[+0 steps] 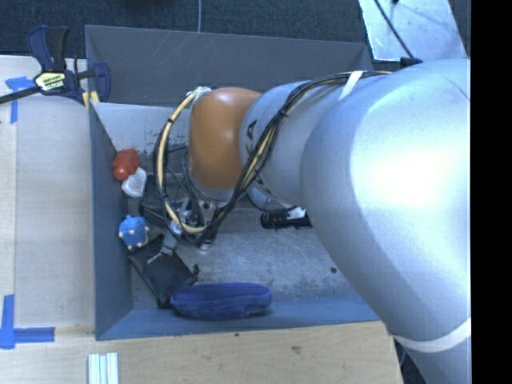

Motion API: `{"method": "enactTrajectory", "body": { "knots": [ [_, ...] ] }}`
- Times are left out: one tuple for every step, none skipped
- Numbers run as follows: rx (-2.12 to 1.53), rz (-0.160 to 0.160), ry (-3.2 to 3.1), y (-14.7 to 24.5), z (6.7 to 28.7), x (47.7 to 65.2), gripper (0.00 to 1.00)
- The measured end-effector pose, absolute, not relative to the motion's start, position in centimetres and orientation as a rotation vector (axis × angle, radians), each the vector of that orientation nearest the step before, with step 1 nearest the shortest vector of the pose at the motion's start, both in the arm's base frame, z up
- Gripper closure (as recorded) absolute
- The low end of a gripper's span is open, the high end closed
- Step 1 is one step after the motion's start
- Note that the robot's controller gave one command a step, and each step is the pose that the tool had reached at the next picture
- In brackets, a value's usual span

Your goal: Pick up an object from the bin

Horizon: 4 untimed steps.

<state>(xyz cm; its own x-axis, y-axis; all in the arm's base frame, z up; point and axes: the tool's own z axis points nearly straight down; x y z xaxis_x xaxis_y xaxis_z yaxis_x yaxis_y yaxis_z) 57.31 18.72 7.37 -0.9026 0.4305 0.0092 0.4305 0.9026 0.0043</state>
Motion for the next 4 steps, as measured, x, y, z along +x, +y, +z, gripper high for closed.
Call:
{"method": "enactTrajectory", "body": {
  "knots": [
    [-0.944,-0.017,-2.992,17.1,7.5,57.4,0.0],
    [-0.945,-0.017,-2.996,17.0,7.6,57.5,1.0],
    [-0.947,-0.013,-3.013,17.1,8.8,58.0,1.0],
    [-0.938,0.004,-2.996,17.0,12.7,57.9,1.0]
  ]
}}
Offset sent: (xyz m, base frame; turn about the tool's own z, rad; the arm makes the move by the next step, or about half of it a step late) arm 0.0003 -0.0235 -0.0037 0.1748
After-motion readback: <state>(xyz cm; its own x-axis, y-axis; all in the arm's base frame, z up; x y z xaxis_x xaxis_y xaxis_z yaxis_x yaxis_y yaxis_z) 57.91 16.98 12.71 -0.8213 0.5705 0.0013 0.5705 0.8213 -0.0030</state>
